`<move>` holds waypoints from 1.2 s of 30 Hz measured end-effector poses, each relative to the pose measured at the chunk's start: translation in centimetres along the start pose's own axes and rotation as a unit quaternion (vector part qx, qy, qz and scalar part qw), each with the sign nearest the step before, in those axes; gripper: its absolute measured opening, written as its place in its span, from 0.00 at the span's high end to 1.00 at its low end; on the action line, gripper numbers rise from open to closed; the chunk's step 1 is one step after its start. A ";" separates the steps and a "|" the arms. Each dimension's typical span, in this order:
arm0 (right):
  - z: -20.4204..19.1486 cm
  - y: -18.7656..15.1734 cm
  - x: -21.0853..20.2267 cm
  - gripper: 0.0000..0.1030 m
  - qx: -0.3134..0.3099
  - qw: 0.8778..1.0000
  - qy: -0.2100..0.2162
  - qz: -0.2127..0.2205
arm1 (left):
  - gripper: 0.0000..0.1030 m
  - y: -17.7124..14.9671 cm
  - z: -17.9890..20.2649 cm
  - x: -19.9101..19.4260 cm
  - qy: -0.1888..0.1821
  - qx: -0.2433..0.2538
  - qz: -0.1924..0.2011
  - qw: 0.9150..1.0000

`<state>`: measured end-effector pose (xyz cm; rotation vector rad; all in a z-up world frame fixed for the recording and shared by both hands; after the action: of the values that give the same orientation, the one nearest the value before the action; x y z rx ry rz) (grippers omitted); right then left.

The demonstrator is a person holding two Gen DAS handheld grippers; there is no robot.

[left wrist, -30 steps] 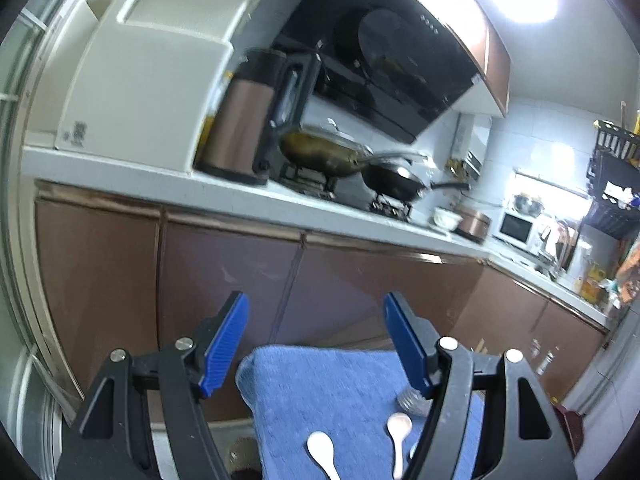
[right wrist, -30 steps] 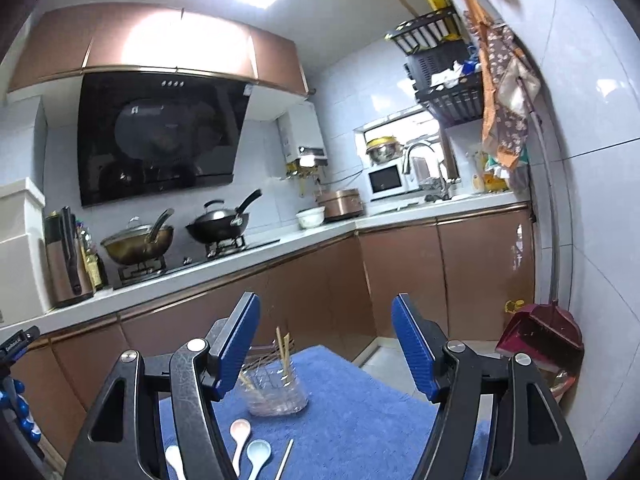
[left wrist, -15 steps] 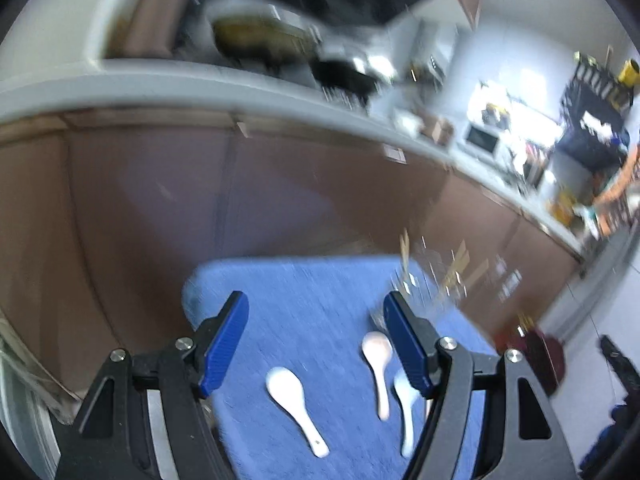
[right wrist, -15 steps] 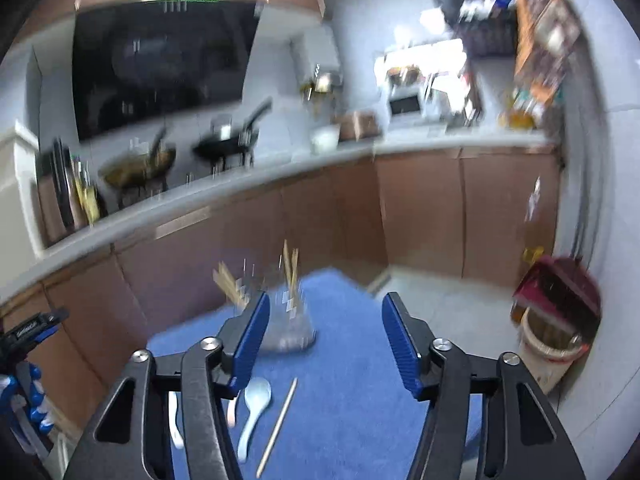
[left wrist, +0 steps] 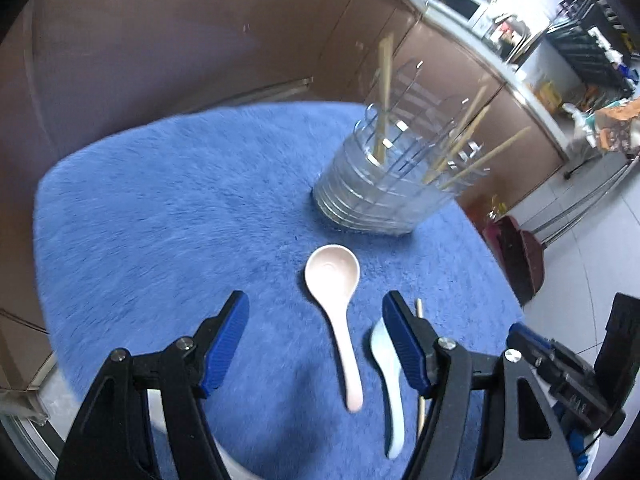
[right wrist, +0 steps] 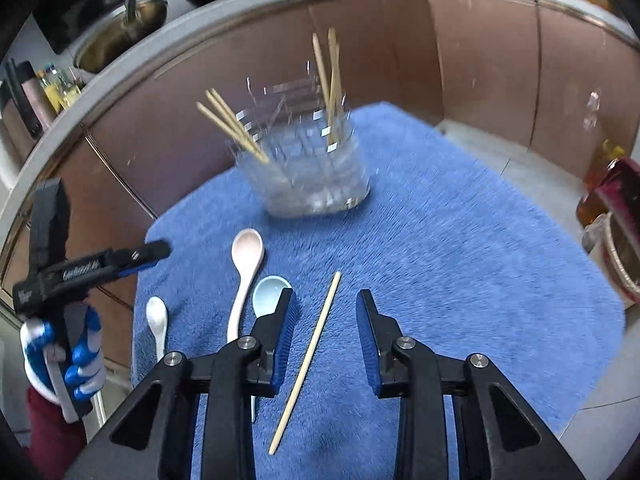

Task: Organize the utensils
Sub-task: 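Lower both tools toward the pink spoon and the last chopstick, then close the left tool on the pink spoon while the right tool grasps the last chopstick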

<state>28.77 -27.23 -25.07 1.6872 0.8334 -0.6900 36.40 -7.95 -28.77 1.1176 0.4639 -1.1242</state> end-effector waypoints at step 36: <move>-2.3 -0.3 14.0 0.91 -0.051 0.980 -0.060 -0.183 | 0.94 1.0 0.8 11.0 -0.029 0.035 -0.107 0.993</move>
<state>36.82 -22.36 -35.71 1.3984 1.0860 -0.9724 41.65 -13.80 -36.50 1.1120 0.5101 -1.3658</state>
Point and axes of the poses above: each gripper's, at about its wrist camera, not at the fingertips, and x roughly the way its jaws point, z to its right, y to its top, the point moved 8 cm from there along x, roughly the way its jaws point, and after that the axes turned 3 degrees about -y, right-handed, at the moved point
